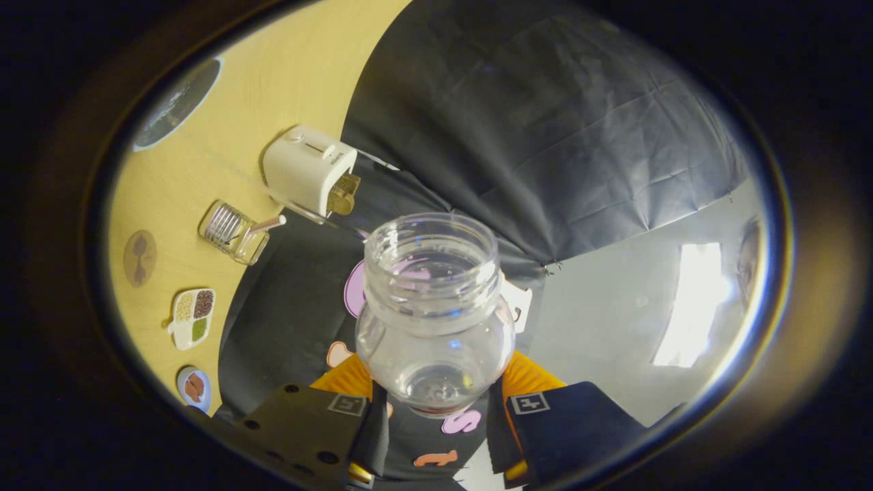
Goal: Take the bottle from table, then pour the juice into the cup, finally place the bottle on the coaster
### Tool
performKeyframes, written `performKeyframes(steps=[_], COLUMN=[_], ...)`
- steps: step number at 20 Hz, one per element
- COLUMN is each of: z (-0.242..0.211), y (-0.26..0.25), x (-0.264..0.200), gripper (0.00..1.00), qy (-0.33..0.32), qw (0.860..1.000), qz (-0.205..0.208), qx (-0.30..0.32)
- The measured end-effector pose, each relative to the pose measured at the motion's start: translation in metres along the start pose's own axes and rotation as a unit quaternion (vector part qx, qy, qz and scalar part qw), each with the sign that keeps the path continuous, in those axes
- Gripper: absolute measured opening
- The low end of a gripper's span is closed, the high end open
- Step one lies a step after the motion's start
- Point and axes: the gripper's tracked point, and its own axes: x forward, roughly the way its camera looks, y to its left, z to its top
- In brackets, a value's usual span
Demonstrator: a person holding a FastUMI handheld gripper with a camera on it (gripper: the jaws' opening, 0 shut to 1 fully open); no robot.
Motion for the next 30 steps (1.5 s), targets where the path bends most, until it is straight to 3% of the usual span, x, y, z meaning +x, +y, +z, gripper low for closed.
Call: performKeyframes(steps=[14, 19, 24, 28, 30], z=[0.0, -0.007, -0.021, -0.032, -0.035], y=[0.005, 0.029, 0.063, 0.101, 0.121], x=[-0.005, -0.004, -0.013, -0.021, -0.025], gripper=[0.64, 0.64, 0.64, 0.64, 0.64], qy=[-0.004, 0.031, 0.09, 0.145, 0.17], qw=[1.0, 0.992, 0.956, 0.906, 0.874], qz=[0.003, 0.062, 0.138, 0.196, 0.22], qx=[0.003, 0.102, 0.244, 0.346, 0.399])
